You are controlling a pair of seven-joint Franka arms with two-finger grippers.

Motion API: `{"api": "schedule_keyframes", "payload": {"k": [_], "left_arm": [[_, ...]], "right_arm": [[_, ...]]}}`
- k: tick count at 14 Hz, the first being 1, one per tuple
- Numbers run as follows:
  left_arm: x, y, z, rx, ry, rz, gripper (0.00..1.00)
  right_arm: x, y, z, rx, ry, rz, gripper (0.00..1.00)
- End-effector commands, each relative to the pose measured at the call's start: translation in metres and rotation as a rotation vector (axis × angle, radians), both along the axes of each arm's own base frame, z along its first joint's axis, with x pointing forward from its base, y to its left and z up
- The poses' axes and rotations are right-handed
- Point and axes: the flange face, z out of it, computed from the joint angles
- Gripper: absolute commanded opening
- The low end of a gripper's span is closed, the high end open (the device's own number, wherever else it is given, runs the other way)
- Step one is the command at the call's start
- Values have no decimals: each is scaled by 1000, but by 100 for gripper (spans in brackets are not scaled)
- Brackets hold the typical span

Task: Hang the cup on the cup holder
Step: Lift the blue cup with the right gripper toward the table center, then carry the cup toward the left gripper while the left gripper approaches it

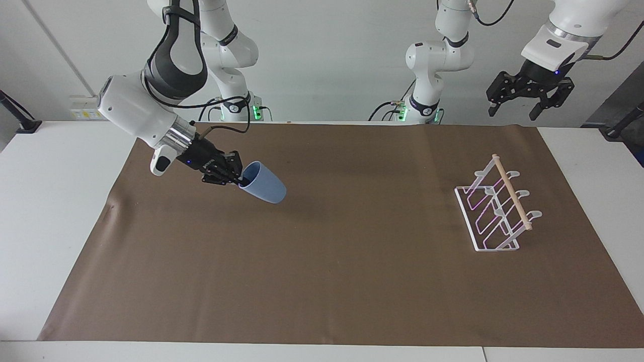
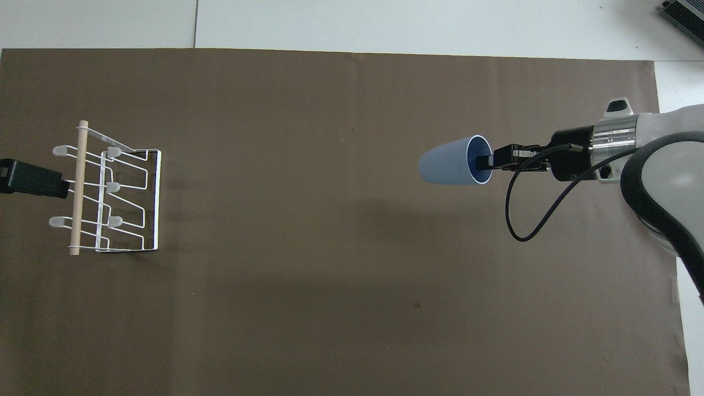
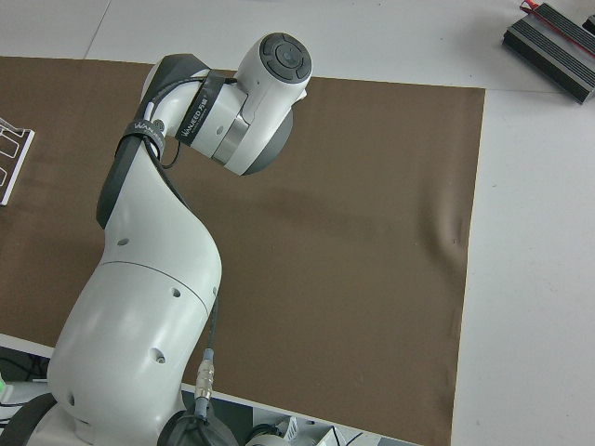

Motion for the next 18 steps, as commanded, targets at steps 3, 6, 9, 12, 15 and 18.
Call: {"api": "schedule_keyframes", "payload": {"k": [3, 6, 9, 12, 15, 18], "left_arm": [[0, -13, -2, -89, 34, 41, 100], [2, -23, -1, -156, 45, 169, 100], [6, -34, 1, -225, 45, 320, 100], [9, -46, -7, -274, 73, 459, 100], [13, -58, -12, -333, 116, 636, 100], [22, -82, -25, -378, 183, 862, 100]], "right_arm": [[-13, 48, 27, 241, -2, 8, 0], [-22, 57, 32, 378, 32, -44, 0], [-32, 58, 33, 469, 64, -94, 0], [-32, 50, 31, 487, 98, -143, 0], [-34, 52, 41, 626, 127, -196, 0], [-41, 54, 39, 690, 148, -213, 0]]}}
